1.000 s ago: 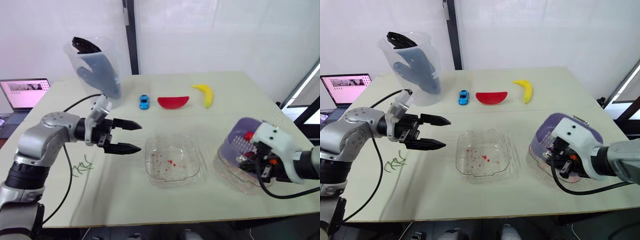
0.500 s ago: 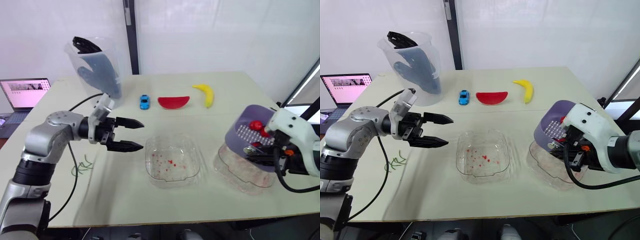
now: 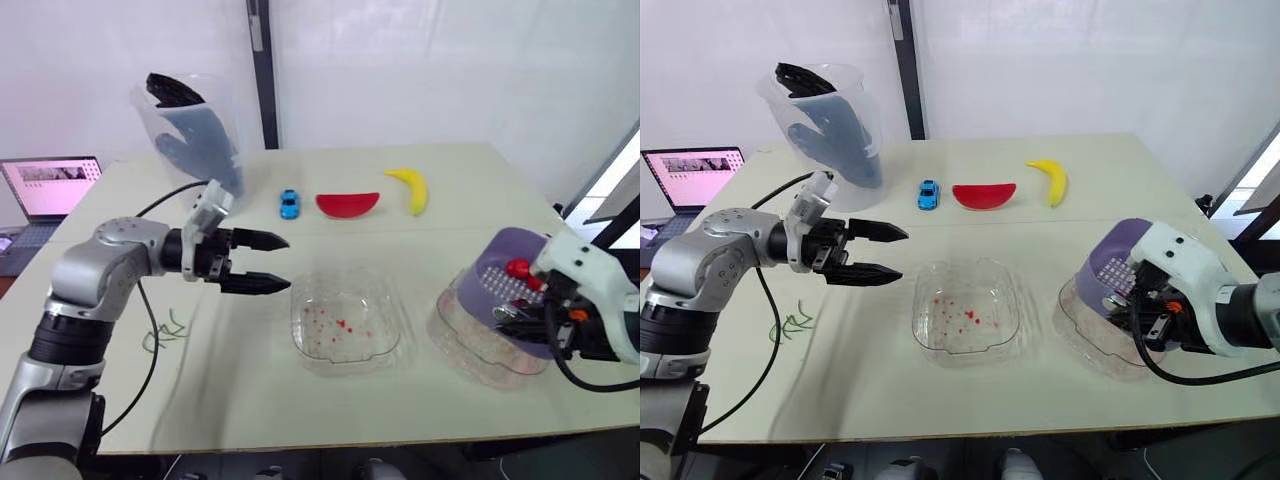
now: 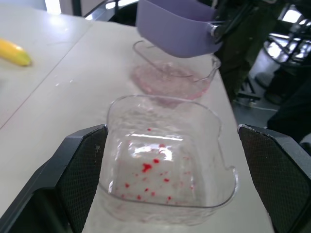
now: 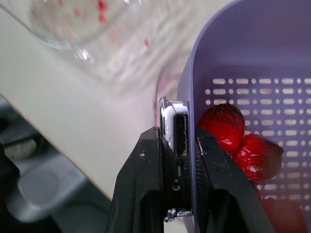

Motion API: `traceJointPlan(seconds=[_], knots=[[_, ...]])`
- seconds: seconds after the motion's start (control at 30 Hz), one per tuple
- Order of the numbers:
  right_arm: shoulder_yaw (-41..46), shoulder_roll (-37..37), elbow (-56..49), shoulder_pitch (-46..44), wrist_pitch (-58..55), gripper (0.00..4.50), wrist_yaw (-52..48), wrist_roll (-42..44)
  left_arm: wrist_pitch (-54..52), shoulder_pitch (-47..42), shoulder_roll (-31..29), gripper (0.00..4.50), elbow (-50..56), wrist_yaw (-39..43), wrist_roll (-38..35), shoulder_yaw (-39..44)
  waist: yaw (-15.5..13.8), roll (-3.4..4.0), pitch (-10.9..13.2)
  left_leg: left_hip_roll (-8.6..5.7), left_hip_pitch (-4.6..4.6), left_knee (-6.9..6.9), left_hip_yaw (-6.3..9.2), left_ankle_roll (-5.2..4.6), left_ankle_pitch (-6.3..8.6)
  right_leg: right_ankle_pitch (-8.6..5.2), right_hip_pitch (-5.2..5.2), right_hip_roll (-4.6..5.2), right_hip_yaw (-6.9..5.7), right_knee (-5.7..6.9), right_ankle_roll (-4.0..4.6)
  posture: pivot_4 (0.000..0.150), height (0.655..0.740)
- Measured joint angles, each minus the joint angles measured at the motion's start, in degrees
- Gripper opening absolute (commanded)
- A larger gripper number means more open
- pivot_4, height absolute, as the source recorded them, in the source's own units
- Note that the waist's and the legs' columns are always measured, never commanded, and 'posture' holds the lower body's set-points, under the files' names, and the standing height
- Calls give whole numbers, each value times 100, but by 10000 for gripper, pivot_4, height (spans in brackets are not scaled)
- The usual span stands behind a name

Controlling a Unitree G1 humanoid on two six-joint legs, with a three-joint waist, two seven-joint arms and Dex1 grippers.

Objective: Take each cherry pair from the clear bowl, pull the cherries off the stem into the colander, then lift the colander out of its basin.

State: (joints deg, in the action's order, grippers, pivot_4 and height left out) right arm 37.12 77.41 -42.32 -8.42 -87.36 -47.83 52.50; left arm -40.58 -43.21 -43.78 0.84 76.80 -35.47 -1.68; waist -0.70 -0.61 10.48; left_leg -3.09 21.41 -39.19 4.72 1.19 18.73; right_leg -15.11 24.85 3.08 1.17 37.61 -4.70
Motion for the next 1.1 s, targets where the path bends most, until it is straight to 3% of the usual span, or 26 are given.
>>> traceJointPlan(seconds=[0.27,0.33,0.43,0.63,0.73,0.9,1.1], knots=[[-119,349,289,39,818,2298,-328,-279,-56,4,207,45000,41,-506,-26,136,19,1,-1,1,-4,0,-1,1,0,1,0,-2,2,3,-1,1500,7400],[-446,498,546,-360,1168,2298,-392,-295,-44,114,205,45000,146,-684,-21,256,42,2,-1,2,-5,0,-4,1,-1,1,1,-2,6,3,-1,1500,7400],[-1816,428,1176,-1921,2159,2298,-494,-479,219,489,204,45000,399,-1125,199,358,137,8,-2,1,-8,0,-8,4,-2,1,1,2,9,3,-1,1500,7400],[-4889,-790,2735,-4411,3943,2298,-1791,-2252,912,1008,430,45000,711,-2039,912,335,164,3,0,1,3,0,-9,33,-18,1,13,-2,9,3,-1,1500,7400],[-5841,-1540,3963,-5206,4867,2298,-2566,-3149,833,1270,402,45000,1022,-2266,912,410,165,4,0,0,23,2,-14,37,-20,2,42,-1,14,8,-1,1500,7400],[-6485,-2502,6063,-5729,6360,2298,-3362,-4221,551,1847,211,45000,1586,-2584,820,753,133,4,0,-4,60,0,-5,37,-21,2,71,7,7,5,0,1500,7400],[-6616,-3417,8563,-6068,7855,2298,-3662,-5094,61,2301,-135,45000,2042,-2788,559,1223,155,4,0,-10,65,-4,-2,40,-22,2,75,13,2,8,0,1500,7400]])
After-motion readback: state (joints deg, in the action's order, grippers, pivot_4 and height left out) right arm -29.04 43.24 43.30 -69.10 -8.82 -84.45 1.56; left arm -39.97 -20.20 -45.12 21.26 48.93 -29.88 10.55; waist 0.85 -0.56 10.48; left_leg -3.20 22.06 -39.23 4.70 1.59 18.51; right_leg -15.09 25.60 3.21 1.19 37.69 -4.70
